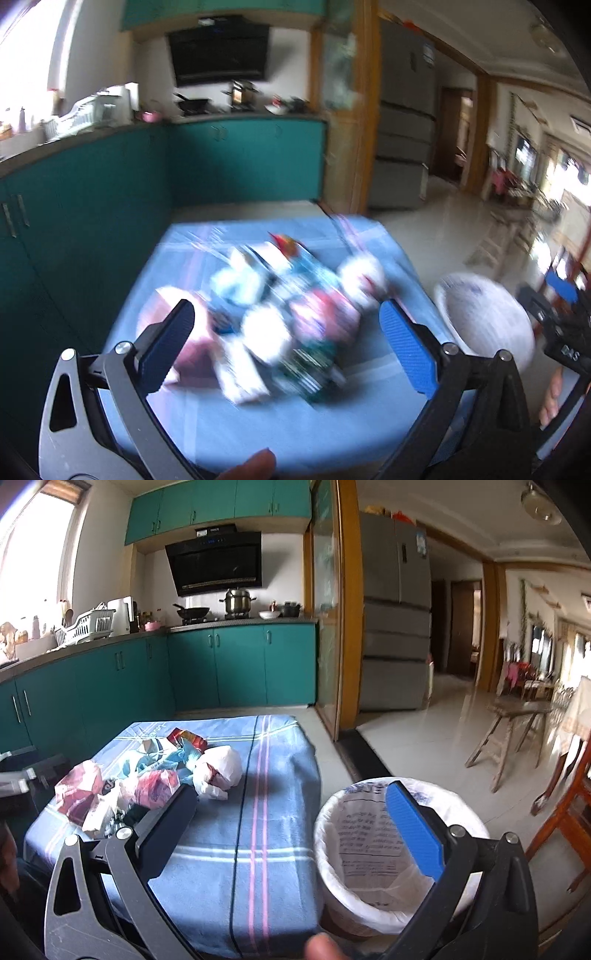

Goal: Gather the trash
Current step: 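Grasp the pink plastic bag with the left gripper while the right gripper grasps the white plastic bag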

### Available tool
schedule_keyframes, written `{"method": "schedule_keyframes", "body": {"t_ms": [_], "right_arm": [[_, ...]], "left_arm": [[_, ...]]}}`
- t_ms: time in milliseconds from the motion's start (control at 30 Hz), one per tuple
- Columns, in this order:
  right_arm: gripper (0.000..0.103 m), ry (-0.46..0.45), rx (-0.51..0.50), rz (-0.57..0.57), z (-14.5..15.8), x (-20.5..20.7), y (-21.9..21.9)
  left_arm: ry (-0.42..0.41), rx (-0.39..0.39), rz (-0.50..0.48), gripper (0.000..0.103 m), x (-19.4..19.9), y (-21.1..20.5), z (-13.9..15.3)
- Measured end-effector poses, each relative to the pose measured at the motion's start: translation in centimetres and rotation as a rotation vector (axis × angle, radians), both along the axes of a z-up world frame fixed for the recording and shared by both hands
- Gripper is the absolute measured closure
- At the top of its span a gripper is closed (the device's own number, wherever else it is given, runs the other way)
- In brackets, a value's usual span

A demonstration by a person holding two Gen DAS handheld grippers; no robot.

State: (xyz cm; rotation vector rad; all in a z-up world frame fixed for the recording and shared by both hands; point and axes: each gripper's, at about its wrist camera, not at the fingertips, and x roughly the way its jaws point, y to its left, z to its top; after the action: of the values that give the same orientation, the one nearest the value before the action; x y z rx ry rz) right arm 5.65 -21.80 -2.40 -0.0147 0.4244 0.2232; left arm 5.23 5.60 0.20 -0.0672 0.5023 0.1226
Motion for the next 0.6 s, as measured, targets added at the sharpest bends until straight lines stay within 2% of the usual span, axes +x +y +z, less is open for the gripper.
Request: {"method": "schedule_keyframes", "body": {"t_ms": [67, 167, 200, 233, 300, 333, 400, 500, 533, 600], "right_arm": [[0.003, 0.012, 0.036, 0.051, 0.3, 2.4, 0.1], [0.003, 0.076, 0.026, 0.104, 0.2, 7.7, 1.8], [0.004, 0.099, 0.035, 0.145, -0.1, 9.4, 2.6], [0.011, 0.118, 0.045, 0.164, -0.4, 10.5, 3.2], [0.018, 0.198, 0.08, 0.198, -2.0, 13.8, 5.1], [0.019, 0.239, 0.097, 0.223, -2.9, 15.3, 6.2], [0.018, 0.288, 0.103, 0.241, -4.5, 17.3, 8.0], [0.018, 0.345, 0.092, 0.265, -7.3, 19.1, 10.6], [0.018, 0.361, 0.086, 0.272, -8.2, 19.3, 11.1], [0.018, 0.406, 0.054, 0.295, -9.9, 19.7, 12.4]], "left_arm": [[0.003, 0.004, 0.069, 0.003, 1.7, 2.8, 1.1], [0.036, -0.001, 0.161, 0.004, 4.7, 6.9, 1.7], [0.058, -0.033, 0.177, 0.004, 5.7, 8.4, 1.4], [0.064, -0.05, 0.183, 0.004, 6.0, 9.1, 1.1], [0.084, -0.1, 0.222, 0.004, 6.6, 11.2, -0.5], [0.107, -0.119, 0.241, 0.004, 6.8, 12.2, -1.5], [0.151, -0.186, 0.252, 0.004, 7.1, 13.8, -3.2], [0.227, -0.334, 0.206, 0.004, 7.5, 15.3, -5.3], [0.259, -0.36, 0.184, 0.004, 7.9, 15.5, -6.0], [0.322, -0.345, 0.169, 0.004, 8.5, 15.0, -7.1]]}}
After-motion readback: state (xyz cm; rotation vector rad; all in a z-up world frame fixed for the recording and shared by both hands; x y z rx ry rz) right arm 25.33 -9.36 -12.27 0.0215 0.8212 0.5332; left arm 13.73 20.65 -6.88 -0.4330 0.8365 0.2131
